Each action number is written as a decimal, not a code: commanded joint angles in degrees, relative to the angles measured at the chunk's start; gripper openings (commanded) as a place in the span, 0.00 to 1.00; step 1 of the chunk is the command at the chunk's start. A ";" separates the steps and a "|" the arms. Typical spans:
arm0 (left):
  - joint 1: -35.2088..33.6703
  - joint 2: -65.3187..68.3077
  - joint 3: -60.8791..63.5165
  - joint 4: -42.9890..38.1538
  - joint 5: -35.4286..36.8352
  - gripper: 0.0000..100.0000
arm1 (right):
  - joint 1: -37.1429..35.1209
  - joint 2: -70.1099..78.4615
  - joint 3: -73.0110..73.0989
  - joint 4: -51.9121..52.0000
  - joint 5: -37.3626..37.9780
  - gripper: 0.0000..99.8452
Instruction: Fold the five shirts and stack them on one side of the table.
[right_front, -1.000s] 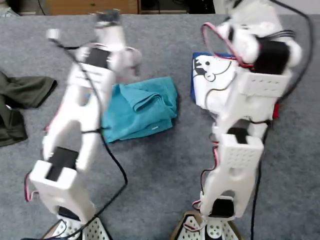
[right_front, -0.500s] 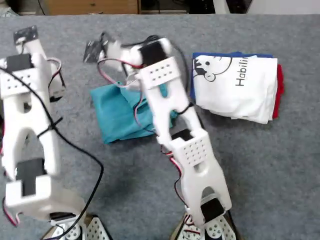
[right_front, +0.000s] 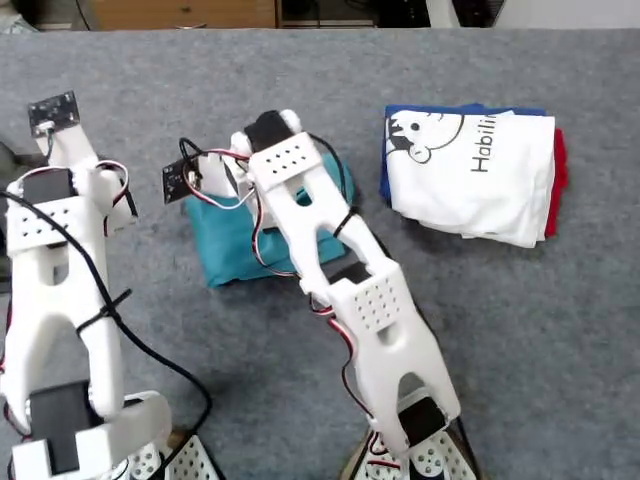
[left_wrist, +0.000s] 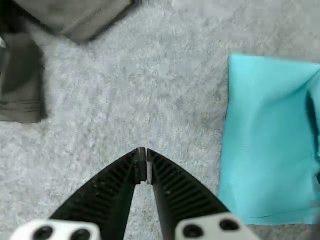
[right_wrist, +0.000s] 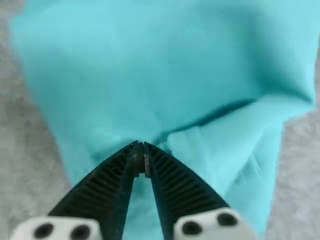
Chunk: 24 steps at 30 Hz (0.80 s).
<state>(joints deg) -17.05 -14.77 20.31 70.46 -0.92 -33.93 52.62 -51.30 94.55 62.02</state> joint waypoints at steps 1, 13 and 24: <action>0.00 0.92 -0.18 -0.35 0.18 0.02 | 3.21 1.54 -3.74 -2.46 0.62 0.00; 0.18 1.27 -0.18 -0.53 0.09 0.02 | 19.38 12.79 -29.93 -11.96 -14.42 0.00; 2.37 1.45 -0.18 -0.70 -0.18 0.02 | 18.24 11.56 -44.18 6.77 -8.88 0.00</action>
<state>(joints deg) -16.88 -13.27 20.31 70.46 -0.92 -14.77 68.00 -92.79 97.36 51.21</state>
